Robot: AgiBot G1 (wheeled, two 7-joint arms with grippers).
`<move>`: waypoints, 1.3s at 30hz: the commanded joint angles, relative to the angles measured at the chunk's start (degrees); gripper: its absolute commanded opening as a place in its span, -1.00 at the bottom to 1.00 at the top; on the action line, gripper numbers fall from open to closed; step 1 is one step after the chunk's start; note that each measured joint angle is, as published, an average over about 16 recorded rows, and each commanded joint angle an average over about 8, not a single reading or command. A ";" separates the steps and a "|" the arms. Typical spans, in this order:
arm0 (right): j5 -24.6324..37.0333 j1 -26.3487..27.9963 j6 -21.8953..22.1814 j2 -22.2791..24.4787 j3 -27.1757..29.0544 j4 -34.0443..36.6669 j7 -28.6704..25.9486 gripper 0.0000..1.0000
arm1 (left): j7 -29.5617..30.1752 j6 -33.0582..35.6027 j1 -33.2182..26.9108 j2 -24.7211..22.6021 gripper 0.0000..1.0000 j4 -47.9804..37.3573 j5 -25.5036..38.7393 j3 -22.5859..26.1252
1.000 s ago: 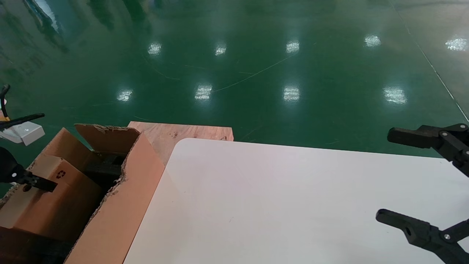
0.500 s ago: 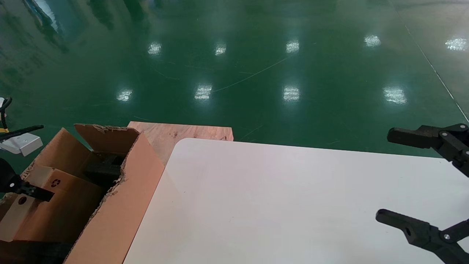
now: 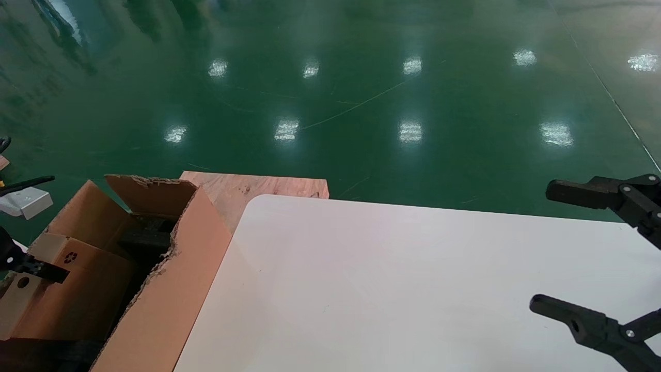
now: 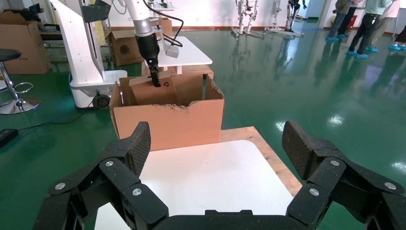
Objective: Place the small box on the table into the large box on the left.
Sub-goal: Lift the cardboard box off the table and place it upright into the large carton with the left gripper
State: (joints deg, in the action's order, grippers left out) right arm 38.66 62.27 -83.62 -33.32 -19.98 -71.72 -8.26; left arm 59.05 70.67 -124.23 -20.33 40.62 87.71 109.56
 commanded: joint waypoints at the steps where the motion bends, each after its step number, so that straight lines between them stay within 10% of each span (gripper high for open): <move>1: 0.00 0.00 0.00 0.00 0.00 0.00 0.00 1.00 | -0.08 -0.21 0.34 0.05 -1.00 -0.37 -0.25 0.02; 24: -0.01 0.00 0.00 0.00 -0.01 0.00 0.00 1.00 | -10.91 -1.94 3.13 -1.64 -0.97 -12.97 -3.18 -0.51; 33: -0.02 -0.01 0.02 0.01 -0.01 0.02 0.01 1.00 | -8.54 -1.52 3.91 -3.14 0.99 -16.01 -1.94 0.40; 39: -0.02 -0.01 0.02 0.02 0.00 0.02 0.01 1.00 | -8.60 -1.45 3.93 -3.12 1.00 -16.00 -1.72 0.49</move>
State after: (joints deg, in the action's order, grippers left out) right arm 38.64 62.26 -83.59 -33.30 -19.99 -71.70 -8.25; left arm 50.44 69.22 -120.30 -23.43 24.63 85.96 110.03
